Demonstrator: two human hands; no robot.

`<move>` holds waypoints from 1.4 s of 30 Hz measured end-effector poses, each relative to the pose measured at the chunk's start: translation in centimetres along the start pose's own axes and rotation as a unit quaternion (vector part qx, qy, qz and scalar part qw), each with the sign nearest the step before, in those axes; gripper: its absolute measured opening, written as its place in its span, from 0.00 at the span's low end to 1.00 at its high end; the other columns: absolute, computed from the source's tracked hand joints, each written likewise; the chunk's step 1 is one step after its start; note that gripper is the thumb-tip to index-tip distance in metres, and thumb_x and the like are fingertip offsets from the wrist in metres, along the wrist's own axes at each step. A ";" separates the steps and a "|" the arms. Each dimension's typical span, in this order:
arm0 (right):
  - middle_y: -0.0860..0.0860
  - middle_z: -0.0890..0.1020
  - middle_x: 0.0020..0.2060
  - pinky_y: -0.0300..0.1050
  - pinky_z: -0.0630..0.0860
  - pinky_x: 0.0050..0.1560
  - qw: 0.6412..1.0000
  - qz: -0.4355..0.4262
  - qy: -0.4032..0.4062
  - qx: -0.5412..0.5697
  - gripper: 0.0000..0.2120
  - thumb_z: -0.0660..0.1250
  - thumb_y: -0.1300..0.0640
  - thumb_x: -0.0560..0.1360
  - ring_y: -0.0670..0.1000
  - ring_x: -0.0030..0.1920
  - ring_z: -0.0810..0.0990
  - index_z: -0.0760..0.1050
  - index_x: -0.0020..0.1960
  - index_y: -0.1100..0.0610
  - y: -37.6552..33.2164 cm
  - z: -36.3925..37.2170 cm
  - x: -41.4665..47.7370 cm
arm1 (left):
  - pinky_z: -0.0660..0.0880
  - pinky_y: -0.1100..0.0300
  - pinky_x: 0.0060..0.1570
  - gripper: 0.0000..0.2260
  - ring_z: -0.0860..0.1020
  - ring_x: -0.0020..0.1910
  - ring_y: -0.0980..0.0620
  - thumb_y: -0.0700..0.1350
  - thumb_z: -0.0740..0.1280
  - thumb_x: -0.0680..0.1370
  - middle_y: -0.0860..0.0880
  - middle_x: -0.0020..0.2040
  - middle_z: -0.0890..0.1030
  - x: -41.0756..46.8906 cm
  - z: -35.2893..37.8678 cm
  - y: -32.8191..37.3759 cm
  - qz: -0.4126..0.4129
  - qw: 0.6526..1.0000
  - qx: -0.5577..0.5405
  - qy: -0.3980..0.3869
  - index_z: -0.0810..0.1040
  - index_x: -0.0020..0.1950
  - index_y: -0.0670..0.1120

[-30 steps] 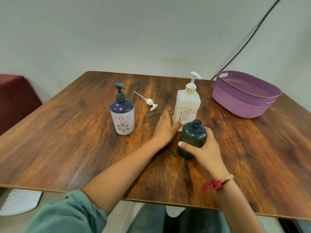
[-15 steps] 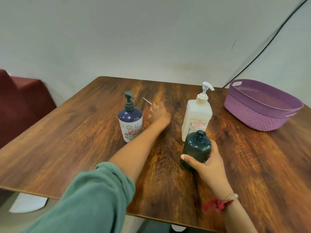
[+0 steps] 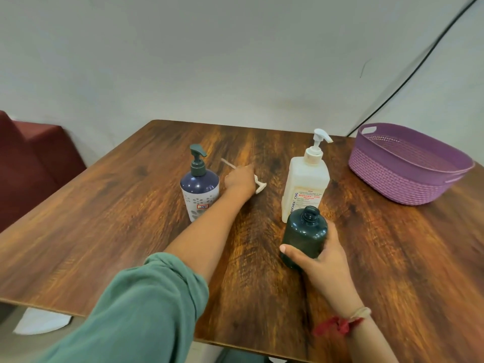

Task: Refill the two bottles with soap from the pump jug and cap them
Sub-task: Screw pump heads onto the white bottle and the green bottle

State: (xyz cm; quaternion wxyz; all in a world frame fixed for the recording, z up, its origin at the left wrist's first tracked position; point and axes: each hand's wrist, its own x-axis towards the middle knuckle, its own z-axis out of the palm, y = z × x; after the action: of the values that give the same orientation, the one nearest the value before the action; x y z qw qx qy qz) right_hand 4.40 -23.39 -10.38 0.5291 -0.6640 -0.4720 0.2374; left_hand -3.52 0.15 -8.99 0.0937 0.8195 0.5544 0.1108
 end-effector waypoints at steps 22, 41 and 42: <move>0.40 0.75 0.56 0.35 0.70 0.54 1.000 0.015 -0.017 0.010 0.36 0.79 0.53 0.63 0.44 0.57 0.74 0.63 0.64 0.44 -0.2 1.0 0.0 | 0.76 0.64 0.36 0.09 0.80 0.37 0.56 0.46 0.64 0.79 0.47 0.42 0.82 -12.2 -15.3 4.9 0.107 0.678 -0.719 0.111 0.79 0.43 0.44; 0.45 0.73 0.63 0.48 0.71 0.64 0.999 0.000 -0.048 0.000 0.37 0.79 0.51 0.63 0.48 0.63 0.72 0.62 0.65 0.43 -0.4 2.3 -0.4 | 0.76 0.66 0.35 0.08 0.77 0.35 0.57 0.44 0.64 0.79 0.48 0.40 0.80 -13.9 -11.6 2.6 0.087 0.683 -0.714 0.124 0.78 0.50 0.41; 0.45 0.73 0.63 0.49 0.71 0.65 0.999 0.000 -0.048 -0.001 0.37 0.79 0.51 0.63 0.48 0.64 0.72 0.62 0.65 0.44 -0.4 2.3 -0.4 | 0.76 0.65 0.35 0.08 0.77 0.35 0.57 0.44 0.63 0.79 0.48 0.39 0.80 -13.9 -11.8 2.5 0.091 0.678 -0.718 0.127 0.78 0.50 0.40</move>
State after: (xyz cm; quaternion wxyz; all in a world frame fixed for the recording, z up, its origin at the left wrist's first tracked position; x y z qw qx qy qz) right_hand 2.17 -22.63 -10.84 0.5052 -0.6524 -0.4971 0.2685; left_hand -9.69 -13.33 1.95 0.5716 0.5242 0.2339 0.5863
